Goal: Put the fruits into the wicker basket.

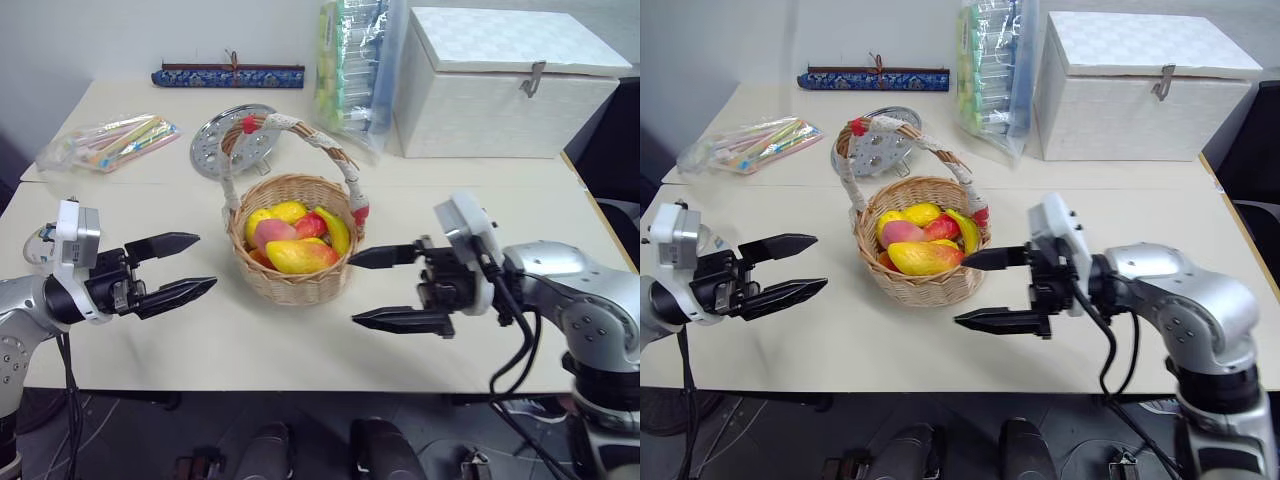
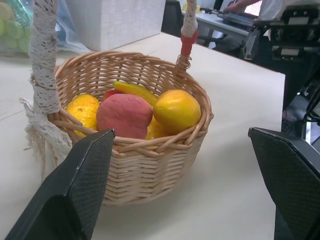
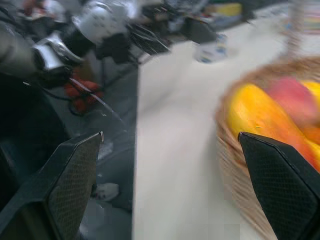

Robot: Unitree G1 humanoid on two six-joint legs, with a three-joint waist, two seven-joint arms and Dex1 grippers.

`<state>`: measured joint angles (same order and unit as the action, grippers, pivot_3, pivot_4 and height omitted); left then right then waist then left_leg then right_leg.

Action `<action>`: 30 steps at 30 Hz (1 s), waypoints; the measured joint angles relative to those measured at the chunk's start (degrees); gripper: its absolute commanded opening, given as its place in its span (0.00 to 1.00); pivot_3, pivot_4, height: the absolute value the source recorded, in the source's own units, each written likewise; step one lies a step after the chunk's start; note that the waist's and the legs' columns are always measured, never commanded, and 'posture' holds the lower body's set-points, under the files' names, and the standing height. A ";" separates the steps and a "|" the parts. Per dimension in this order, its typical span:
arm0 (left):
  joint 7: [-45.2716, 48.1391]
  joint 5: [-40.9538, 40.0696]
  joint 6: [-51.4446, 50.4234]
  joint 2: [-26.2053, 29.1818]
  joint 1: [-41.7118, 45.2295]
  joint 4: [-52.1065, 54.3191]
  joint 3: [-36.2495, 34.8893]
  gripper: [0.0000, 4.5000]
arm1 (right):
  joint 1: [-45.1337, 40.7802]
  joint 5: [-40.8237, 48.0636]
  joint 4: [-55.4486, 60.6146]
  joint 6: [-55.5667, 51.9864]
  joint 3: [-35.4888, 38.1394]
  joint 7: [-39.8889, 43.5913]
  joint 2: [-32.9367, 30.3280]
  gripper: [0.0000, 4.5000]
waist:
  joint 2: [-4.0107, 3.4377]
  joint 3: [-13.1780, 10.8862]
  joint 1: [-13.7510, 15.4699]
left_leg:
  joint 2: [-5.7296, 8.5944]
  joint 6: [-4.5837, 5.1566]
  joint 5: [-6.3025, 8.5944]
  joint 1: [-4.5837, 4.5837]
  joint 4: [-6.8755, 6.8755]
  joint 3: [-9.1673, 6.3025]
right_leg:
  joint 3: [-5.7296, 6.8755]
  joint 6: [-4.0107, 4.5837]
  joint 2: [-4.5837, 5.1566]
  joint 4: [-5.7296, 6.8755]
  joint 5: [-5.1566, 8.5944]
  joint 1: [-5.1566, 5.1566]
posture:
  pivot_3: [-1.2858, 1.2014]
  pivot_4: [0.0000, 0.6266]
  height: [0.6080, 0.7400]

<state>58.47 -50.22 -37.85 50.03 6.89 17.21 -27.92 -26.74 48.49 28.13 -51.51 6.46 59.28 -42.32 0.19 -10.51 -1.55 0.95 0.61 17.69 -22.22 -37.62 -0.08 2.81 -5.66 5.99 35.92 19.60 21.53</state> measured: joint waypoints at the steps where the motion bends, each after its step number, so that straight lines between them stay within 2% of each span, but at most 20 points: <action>1: 0.09 -0.16 -0.05 0.00 0.73 0.00 0.01 1.00 | 0.37 -2.05 -1.95 2.32 0.57 -0.03 -0.57 1.00 | 0.00 0.00 -0.05 | 0.00 0.00 0.00 0.02 -0.01 0.01 | -0.01 0.00 -0.01 -0.01 0.00 0.00 | 0.52 0.24 1.00; 6: 1.07 -0.77 -0.70 0.37 2.41 -0.02 1.35 1.00 | -5.07 -9.32 -12.82 10.97 -0.93 -1.21 1.87 1.00 | -0.03 -0.02 -0.21 | -0.04 -0.07 -0.05 0.09 0.00 0.13 | -0.10 0.00 -0.08 0.03 0.00 0.07 | 0.52 0.24 1.00; 11: 1.08 -1.05 -0.88 0.00 3.75 0.33 3.79 1.00 | -14.52 -14.61 -23.04 17.20 -7.63 -0.71 10.07 1.00 | -0.03 -0.02 -0.14 | -0.12 -0.14 -0.09 0.07 0.00 0.10 | -0.07 0.00 -0.19 0.12 0.00 0.07 | 0.52 0.24 1.00; 15: 1.03 -1.11 -0.87 -0.05 3.97 0.30 4.26 1.00 | -17.89 -16.92 -29.19 19.70 -11.20 1.97 13.12 0.79 | -0.03 -0.02 0.10 | -0.10 -0.13 -0.08 -0.04 -0.03 0.02 | -0.01 0.00 -0.17 0.07 0.00 0.07 | 0.52 0.24 1.00; 22: 0.93 -1.13 -0.87 -0.11 3.99 0.42 4.41 1.00 | -19.65 -18.90 -33.42 22.37 -13.18 6.08 14.61 0.28 | -0.03 -0.02 -0.01 | -0.10 -0.12 -0.08 -0.05 -0.05 0.02 | 0.01 -0.01 -0.18 0.08 0.00 0.06 | 0.52 0.24 1.00; 25: 0.85 -1.17 -0.78 -0.65 4.37 0.56 4.78 1.00 | -17.78 -18.72 -30.35 21.57 -12.46 7.33 11.10 0.05 | -0.04 -0.02 0.26 | -0.10 -0.12 -0.07 -0.07 -0.04 -0.02 | 0.03 -0.01 -0.17 0.06 -0.01 0.06 | 0.52 0.24 1.00; 30: 0.88 -1.03 -0.50 -1.70 5.99 0.25 6.62 1.00 | -11.91 -13.65 -20.57 14.29 -4.73 3.93 4.60 0.05 | -0.04 -0.02 0.85 | -0.10 -0.12 -0.07 -0.10 -0.06 -0.03 | 0.03 -0.01 -0.16 0.04 -0.01 0.06 | 0.52 0.24 1.00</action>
<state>59.35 -51.25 -38.36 48.33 12.88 17.46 -21.30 -38.65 34.84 7.56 -37.22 1.73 63.21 -37.72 0.15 -10.53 -0.70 0.85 0.49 17.61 -22.32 -37.68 -0.10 2.84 -5.67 5.83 35.96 19.59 21.59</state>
